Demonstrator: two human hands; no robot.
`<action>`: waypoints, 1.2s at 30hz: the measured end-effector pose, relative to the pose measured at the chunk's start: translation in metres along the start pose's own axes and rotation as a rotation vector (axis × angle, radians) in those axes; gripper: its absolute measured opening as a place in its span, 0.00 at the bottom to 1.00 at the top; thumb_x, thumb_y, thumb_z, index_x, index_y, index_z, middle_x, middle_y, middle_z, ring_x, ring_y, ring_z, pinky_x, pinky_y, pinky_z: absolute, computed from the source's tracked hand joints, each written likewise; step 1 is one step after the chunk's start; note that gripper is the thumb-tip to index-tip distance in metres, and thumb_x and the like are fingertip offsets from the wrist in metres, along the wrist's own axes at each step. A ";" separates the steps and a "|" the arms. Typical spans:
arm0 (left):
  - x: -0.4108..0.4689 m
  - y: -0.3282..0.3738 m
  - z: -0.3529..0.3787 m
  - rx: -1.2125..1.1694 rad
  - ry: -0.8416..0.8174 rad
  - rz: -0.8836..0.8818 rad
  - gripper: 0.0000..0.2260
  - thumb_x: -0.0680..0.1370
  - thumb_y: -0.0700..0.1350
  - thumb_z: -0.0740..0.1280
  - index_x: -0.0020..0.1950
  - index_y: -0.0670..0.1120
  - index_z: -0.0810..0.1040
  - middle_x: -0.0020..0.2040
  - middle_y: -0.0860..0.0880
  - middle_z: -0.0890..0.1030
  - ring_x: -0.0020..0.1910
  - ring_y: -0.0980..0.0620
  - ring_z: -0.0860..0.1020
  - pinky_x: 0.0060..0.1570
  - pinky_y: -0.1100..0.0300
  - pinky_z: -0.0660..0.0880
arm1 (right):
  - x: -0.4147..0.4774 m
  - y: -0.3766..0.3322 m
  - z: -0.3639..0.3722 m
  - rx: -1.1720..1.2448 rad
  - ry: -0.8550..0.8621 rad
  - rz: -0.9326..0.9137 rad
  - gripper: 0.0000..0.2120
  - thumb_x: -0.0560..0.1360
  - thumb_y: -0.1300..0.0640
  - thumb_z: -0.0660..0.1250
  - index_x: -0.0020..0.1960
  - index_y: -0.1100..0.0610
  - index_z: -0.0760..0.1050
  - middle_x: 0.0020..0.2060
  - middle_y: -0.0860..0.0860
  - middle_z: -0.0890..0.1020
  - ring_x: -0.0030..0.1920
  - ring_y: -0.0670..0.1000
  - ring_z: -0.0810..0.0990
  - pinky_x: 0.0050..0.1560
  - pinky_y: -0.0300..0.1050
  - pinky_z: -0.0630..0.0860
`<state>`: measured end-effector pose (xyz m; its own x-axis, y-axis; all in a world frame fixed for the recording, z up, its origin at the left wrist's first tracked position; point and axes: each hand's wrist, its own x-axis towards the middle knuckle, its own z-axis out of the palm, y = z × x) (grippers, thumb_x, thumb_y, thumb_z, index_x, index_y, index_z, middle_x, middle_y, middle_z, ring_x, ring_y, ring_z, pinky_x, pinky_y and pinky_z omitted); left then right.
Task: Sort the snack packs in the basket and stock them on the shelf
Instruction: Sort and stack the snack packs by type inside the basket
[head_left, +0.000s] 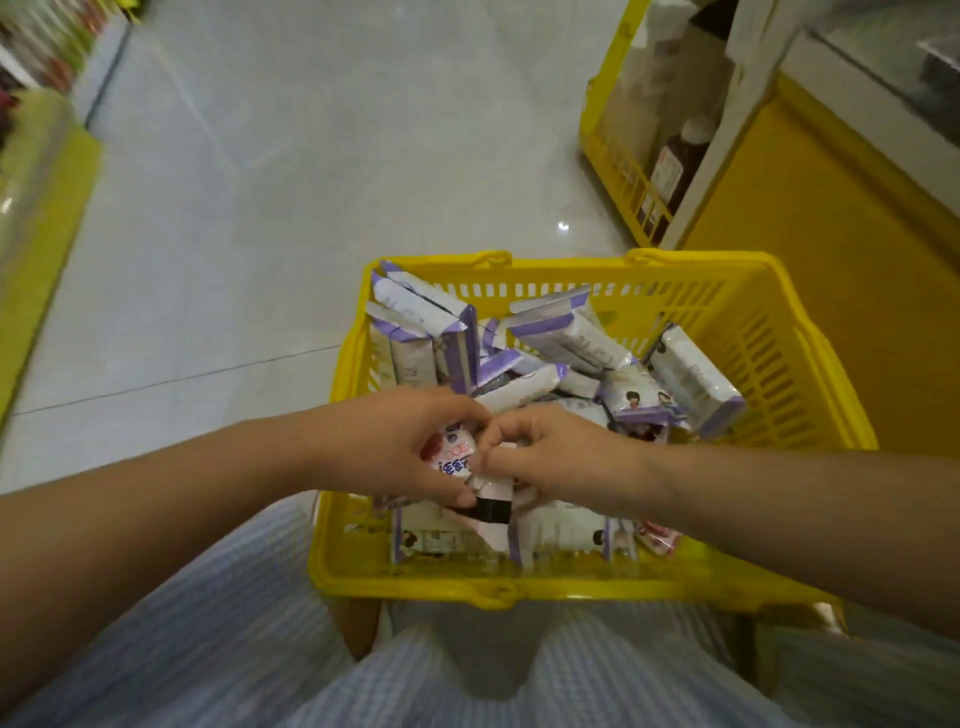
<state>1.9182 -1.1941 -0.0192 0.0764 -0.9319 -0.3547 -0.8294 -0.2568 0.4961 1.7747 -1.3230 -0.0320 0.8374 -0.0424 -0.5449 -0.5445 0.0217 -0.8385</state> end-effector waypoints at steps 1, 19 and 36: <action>-0.006 -0.006 0.002 0.003 -0.010 -0.023 0.28 0.69 0.59 0.74 0.66 0.60 0.70 0.47 0.67 0.70 0.46 0.70 0.71 0.42 0.76 0.66 | 0.004 0.002 0.009 0.058 -0.023 0.023 0.02 0.77 0.58 0.67 0.46 0.56 0.75 0.37 0.49 0.81 0.32 0.42 0.81 0.35 0.38 0.80; -0.010 -0.021 0.005 0.518 0.038 0.016 0.16 0.80 0.56 0.60 0.68 0.58 0.70 0.64 0.56 0.73 0.57 0.52 0.76 0.49 0.60 0.71 | 0.030 0.044 0.017 -0.717 0.082 -0.051 0.19 0.71 0.56 0.73 0.57 0.47 0.70 0.42 0.44 0.72 0.41 0.46 0.72 0.33 0.38 0.66; 0.014 0.008 0.009 0.546 0.188 0.396 0.05 0.75 0.47 0.70 0.50 0.50 0.81 0.42 0.53 0.81 0.36 0.52 0.79 0.36 0.60 0.73 | -0.009 0.043 -0.048 -0.667 -0.116 -0.158 0.12 0.75 0.60 0.65 0.50 0.44 0.79 0.42 0.34 0.80 0.45 0.36 0.80 0.41 0.28 0.75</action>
<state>1.9077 -1.2071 -0.0275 -0.2359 -0.9698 -0.0620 -0.9701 0.2313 0.0735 1.7413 -1.3699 -0.0634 0.8884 0.1139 -0.4447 -0.2969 -0.5964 -0.7458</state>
